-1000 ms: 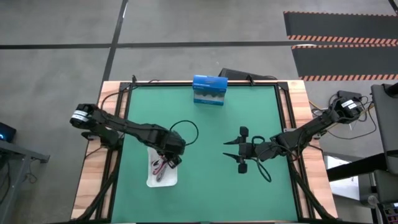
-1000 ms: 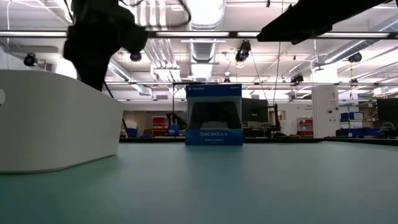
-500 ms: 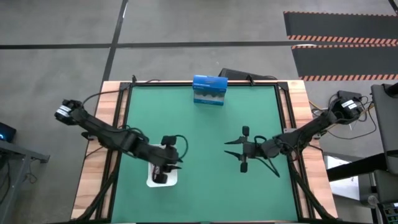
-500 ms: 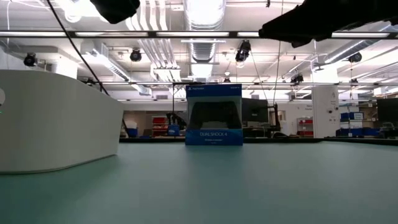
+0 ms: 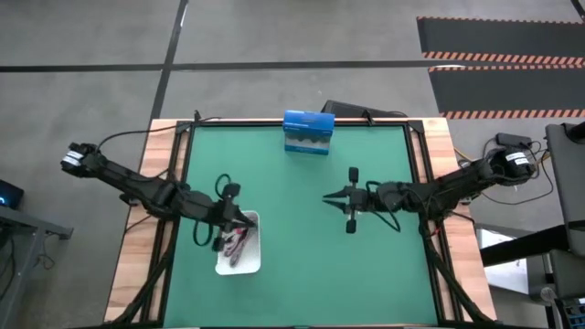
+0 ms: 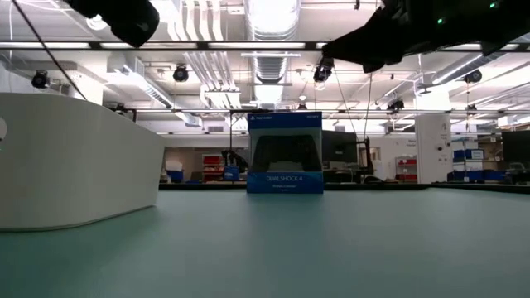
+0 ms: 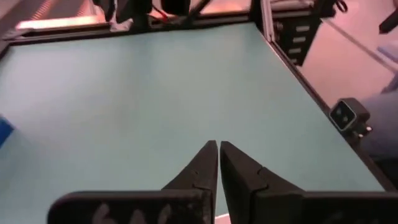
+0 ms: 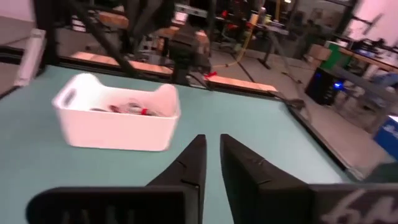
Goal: Pick and place USB-C Cables
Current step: Return to Home Position
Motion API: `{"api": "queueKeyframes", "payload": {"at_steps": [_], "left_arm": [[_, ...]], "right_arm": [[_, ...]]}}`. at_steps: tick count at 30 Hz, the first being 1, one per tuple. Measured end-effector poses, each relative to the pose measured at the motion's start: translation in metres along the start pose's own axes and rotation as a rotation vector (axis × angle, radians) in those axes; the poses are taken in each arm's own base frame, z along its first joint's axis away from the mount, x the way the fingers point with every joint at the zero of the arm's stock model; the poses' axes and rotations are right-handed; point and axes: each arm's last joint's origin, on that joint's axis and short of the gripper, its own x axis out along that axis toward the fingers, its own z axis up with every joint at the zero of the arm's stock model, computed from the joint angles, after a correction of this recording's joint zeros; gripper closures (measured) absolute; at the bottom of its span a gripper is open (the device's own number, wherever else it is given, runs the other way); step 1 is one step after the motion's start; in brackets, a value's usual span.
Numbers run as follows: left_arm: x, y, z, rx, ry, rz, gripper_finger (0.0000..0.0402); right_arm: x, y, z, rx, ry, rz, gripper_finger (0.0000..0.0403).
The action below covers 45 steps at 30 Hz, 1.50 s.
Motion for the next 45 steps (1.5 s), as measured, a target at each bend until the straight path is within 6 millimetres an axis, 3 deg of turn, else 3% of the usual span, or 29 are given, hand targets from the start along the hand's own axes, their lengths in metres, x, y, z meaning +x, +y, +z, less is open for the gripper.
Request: {"api": "queueKeyframes", "payload": {"at_steps": [6, 19, 45], "left_arm": [[-0.018, 0.010, -0.017, -0.017, -0.065, 0.026, 0.0401], [-0.046, 0.021, -0.040, -0.043, -0.163, 0.120, 0.0401], [-0.069, 0.032, -0.081, -0.057, -0.287, 0.164, 0.0401]], "right_arm": [[0.003, -0.019, -0.006, -0.007, 0.023, -0.063, 0.0388], [-0.001, -0.031, -0.004, -0.064, 0.011, -0.098, 0.0394], [-0.083, -0.043, -0.026, 0.031, -0.170, -0.163, 0.0394]]}}
